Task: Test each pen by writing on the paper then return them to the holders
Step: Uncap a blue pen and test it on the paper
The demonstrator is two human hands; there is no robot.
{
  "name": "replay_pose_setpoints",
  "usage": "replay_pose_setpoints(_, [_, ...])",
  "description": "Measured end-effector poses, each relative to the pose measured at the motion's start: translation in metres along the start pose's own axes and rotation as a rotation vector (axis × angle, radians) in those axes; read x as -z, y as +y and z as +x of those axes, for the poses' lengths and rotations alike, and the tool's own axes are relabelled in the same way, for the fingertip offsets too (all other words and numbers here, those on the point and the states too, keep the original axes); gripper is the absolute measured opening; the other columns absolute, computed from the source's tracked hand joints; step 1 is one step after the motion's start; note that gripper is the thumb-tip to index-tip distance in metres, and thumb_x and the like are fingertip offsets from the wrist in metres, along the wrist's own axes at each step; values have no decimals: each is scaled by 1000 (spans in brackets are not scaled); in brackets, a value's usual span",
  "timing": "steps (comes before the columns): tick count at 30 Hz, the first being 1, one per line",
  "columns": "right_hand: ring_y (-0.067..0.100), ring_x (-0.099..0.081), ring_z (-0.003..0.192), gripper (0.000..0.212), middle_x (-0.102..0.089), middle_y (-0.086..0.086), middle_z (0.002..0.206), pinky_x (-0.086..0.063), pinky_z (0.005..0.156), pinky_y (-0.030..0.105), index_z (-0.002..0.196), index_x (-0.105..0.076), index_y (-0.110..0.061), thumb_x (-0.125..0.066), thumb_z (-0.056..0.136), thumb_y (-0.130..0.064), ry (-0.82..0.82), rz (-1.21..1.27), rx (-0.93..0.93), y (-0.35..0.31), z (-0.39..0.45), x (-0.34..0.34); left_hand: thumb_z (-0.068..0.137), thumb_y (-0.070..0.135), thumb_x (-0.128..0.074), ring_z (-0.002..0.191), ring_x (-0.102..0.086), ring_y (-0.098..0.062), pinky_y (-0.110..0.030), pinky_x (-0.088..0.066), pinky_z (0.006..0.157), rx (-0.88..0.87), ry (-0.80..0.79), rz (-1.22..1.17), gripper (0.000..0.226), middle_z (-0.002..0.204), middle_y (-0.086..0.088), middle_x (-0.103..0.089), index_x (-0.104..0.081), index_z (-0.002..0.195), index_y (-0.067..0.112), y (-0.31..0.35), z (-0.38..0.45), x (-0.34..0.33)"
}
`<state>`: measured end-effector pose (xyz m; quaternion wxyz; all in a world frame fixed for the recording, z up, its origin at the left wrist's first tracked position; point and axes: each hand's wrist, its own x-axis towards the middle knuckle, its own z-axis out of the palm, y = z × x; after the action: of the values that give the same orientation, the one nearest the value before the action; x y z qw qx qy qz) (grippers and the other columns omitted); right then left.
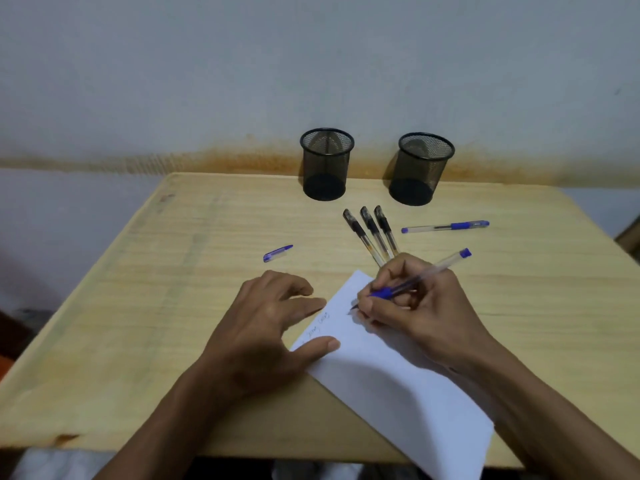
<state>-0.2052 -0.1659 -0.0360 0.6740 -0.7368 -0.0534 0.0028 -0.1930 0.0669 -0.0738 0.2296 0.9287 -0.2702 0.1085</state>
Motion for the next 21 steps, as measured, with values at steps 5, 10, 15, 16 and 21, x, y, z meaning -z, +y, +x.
replay_pose_setpoints(5, [30, -71, 64, 13, -75, 12, 72, -58, 55, 33, 77, -75, -6, -81, 75, 5, -62, -262, 21, 0, 22, -13, 83, 64, -61, 122, -56, -21, -41, -43, 100, -60, 3, 31, 59, 130, -2, -64, -68, 123, 21, -3, 0, -2])
replay_pose_setpoints(10, [20, -59, 43, 14, -67, 15, 54, -47, 45, 31, 68, -67, 2, -76, 72, 13, -44, -193, -2, 13, 27, -20, 85, 64, -58, 130, -52, -24, -49, -42, 101, -60, -56, 67, 58, 137, -5, -60, -67, 125, 23, -3, 1, -2])
replay_pose_setpoints(15, [19, -57, 45, 19, -65, 11, 53, -46, 46, 31, 63, -64, -1, -78, 72, 6, -33, -231, 9, 18, 29, -21, 85, 66, -51, 135, -48, -24, -53, -41, 103, -47, -104, 76, 61, 141, -5, -57, -65, 127, 23, 0, 4, 0])
replay_pose_setpoints(16, [20, -57, 45, 19, -66, 11, 54, -46, 47, 31, 62, -64, -3, -79, 72, 5, -32, -246, 13, 18, 29, -21, 85, 66, -50, 136, -48, -24, -53, -41, 103, -45, -107, 76, 62, 141, -5, -57, -65, 127, 23, 1, 4, 0])
replay_pose_setpoints(21, [28, -54, 49, 18, -65, 18, 58, -43, 49, 34, 59, -63, -5, -77, 68, 3, -72, -317, 21, 16, 33, -22, 83, 70, -49, 137, -45, -21, -55, -39, 107, -17, -123, 56, 64, 143, -3, -56, -64, 127, 26, 2, 5, 3])
